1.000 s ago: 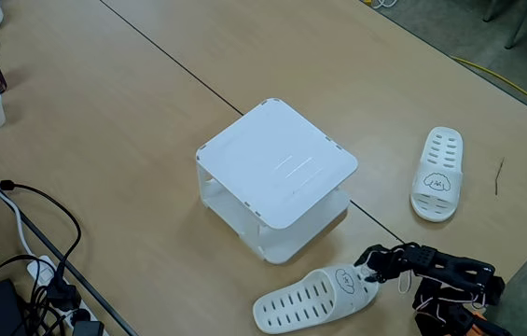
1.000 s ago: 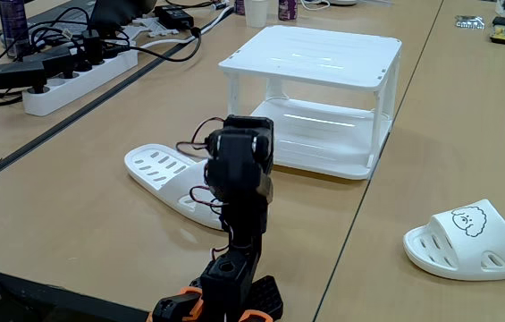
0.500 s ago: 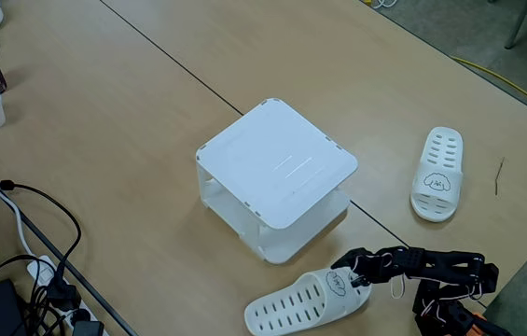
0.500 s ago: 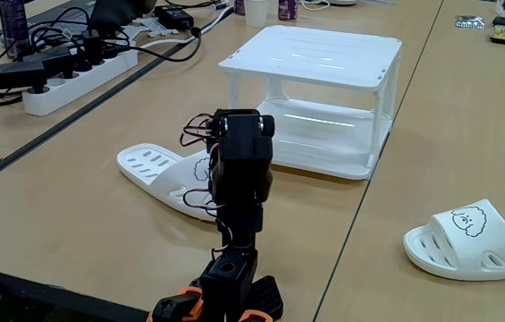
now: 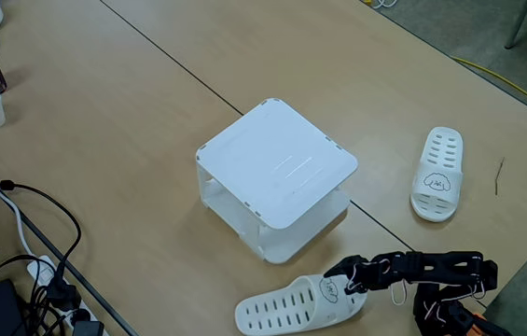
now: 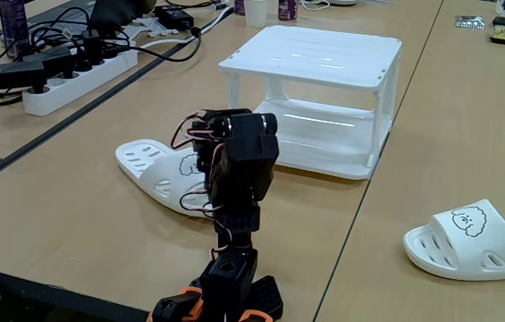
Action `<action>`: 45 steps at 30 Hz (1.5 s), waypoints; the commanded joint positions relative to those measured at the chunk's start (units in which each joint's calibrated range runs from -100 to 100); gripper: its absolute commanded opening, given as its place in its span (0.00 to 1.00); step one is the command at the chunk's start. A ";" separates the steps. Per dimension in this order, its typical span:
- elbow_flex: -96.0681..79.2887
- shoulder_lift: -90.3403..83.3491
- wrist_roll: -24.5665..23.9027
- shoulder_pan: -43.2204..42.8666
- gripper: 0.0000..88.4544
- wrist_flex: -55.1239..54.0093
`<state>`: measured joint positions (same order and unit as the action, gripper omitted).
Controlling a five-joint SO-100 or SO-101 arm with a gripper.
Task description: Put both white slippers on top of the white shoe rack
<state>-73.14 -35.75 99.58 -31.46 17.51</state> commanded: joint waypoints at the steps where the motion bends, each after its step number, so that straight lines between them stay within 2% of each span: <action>1: 4.71 -0.05 0.42 -1.52 0.31 -2.93; 10: 2.63 -0.05 0.42 -8.75 0.31 -5.52; 16: -0.16 -0.05 0.42 -10.32 0.30 -5.52; 18: -0.07 -0.05 0.42 -10.32 0.24 -5.52; 23: 0.56 -0.05 0.42 -9.99 0.00 -5.52; 25: 1.55 -0.22 0.42 -9.99 0.01 -5.52; 32: 16.80 -0.81 0.42 -10.97 0.01 -5.52; 45: 50.27 -0.05 0.42 -18.29 0.01 -5.17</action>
<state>-35.49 -35.59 99.58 -49.51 12.79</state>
